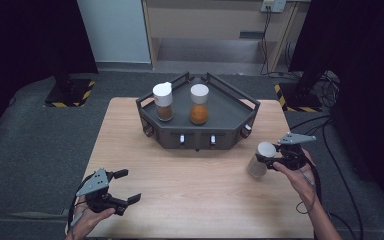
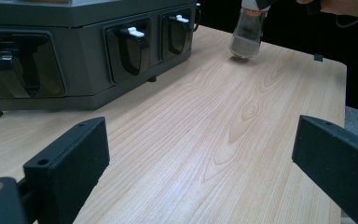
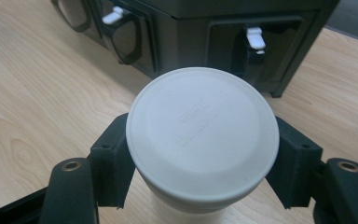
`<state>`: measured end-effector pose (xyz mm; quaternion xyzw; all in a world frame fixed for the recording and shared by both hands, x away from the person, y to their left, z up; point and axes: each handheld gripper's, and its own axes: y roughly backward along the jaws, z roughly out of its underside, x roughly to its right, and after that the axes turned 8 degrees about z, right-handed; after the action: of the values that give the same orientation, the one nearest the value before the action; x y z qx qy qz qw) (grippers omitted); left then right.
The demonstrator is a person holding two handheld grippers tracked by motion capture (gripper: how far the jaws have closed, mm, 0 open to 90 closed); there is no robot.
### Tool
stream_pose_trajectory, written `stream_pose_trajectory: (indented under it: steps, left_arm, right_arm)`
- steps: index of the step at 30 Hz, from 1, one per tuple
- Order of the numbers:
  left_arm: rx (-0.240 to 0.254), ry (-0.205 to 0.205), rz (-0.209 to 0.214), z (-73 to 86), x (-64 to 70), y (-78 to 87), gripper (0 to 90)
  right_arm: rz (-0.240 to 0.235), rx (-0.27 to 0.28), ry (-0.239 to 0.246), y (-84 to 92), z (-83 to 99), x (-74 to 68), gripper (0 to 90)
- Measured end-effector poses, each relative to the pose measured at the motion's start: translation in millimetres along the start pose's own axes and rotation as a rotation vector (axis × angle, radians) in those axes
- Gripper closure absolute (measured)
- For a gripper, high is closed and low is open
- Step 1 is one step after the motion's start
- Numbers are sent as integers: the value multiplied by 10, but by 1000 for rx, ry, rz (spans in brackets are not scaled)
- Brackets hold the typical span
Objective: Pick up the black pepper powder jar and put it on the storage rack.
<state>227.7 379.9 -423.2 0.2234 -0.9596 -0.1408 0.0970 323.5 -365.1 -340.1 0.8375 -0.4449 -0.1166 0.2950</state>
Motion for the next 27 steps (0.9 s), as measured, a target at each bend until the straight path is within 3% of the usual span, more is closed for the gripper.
stream_pose_trajectory:
  steps: [27]
  left_arm:
    - [0, 1, 2, 1, -4, 0, 25]
  right_arm:
    - [-183, 5, 133, -23, -614, 61, 343]
